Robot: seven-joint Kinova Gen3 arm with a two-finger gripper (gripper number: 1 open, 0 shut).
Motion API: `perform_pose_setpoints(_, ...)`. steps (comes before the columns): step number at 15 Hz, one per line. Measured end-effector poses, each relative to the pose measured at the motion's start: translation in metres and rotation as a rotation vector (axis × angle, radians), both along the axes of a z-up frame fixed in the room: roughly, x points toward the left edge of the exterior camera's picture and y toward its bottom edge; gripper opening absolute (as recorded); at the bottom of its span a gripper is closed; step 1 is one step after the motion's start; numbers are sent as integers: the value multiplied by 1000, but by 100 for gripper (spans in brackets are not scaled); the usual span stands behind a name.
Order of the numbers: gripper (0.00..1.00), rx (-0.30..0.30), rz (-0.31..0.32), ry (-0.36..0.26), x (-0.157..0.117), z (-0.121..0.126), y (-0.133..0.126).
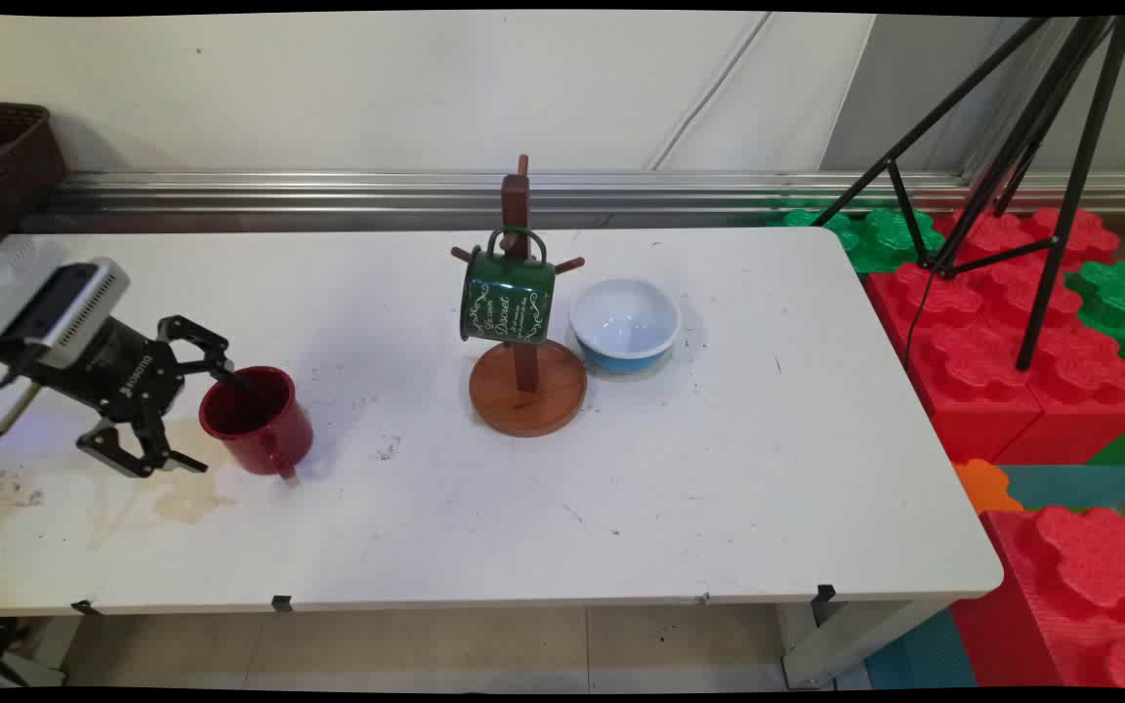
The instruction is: Pick up the green mug from the rack
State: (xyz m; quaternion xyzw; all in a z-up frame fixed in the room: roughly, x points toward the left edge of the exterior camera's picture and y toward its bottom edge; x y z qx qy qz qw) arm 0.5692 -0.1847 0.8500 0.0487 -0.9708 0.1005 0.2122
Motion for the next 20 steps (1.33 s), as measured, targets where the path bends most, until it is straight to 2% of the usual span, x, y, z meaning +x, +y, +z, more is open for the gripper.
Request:
perform_pose_setpoints(9, 100, 42, 16, 90, 3, 32, 3)
perform_pose_setpoints(20, 100, 105, 94, 297, -18, 64, -8)
